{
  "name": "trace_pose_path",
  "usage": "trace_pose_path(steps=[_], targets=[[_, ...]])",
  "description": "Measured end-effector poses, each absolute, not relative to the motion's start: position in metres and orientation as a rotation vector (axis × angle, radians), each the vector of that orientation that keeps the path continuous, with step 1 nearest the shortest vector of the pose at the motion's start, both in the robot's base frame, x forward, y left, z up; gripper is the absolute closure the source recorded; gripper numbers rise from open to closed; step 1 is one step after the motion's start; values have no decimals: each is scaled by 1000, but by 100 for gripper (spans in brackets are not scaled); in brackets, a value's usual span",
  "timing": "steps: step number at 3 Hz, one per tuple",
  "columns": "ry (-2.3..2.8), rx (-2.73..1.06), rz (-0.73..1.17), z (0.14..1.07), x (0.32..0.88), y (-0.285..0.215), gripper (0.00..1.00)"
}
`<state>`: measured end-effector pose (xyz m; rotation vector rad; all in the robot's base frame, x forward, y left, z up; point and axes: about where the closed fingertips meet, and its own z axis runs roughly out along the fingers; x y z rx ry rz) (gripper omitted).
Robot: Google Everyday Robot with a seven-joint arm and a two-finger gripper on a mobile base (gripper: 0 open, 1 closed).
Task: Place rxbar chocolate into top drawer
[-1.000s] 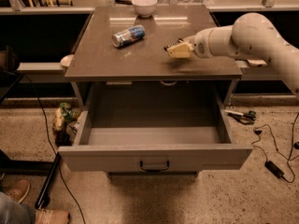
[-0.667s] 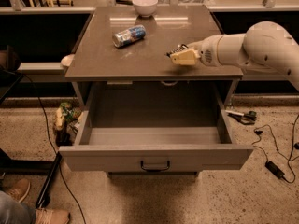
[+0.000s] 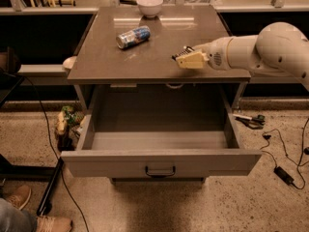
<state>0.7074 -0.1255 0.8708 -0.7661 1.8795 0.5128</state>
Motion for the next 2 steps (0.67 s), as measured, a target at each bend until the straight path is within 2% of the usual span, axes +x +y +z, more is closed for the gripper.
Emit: trace_pose_path(steps=[2], targets=[[1885, -852, 558, 865, 617, -115, 100]])
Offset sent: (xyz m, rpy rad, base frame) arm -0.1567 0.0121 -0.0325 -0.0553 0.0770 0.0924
